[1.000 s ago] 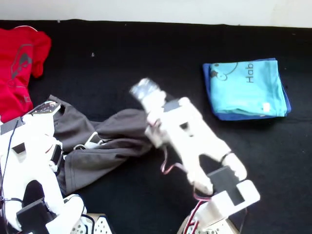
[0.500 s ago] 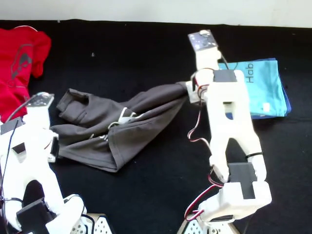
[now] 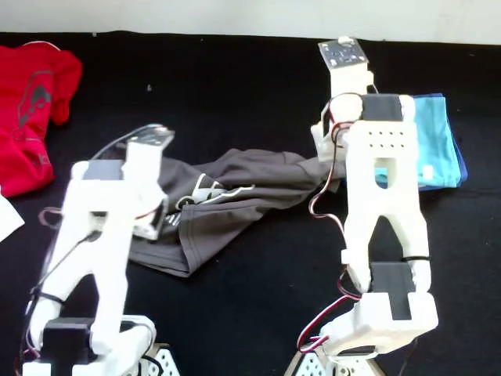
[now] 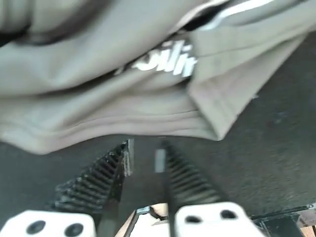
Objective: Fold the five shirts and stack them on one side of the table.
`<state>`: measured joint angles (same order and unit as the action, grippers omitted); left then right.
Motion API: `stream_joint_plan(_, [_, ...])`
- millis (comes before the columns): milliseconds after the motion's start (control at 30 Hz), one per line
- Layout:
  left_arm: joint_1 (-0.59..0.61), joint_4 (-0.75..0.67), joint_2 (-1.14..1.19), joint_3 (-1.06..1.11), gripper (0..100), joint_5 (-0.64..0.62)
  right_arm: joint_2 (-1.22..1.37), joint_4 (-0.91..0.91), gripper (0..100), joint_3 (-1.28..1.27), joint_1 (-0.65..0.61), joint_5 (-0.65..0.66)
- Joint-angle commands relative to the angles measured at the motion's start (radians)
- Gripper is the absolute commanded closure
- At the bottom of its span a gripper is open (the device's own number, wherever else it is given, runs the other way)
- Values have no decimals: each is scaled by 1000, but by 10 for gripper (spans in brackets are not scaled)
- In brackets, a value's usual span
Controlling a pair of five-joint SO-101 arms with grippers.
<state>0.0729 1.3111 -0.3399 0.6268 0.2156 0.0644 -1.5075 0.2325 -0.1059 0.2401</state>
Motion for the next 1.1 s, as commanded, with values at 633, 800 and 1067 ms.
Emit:
stream_joint_plan(633, [-153,-233,231,-128,819,-32,-579,-246,713,-199,-18,14])
stream_joint_plan(800, [-191,-147,251,-213,819,-32,-668,-162,713,-390,-16,15])
stream_joint_plan(1067, [-202,-163,334,-231,819,-26,-730,-96,713,-542,-16,14])
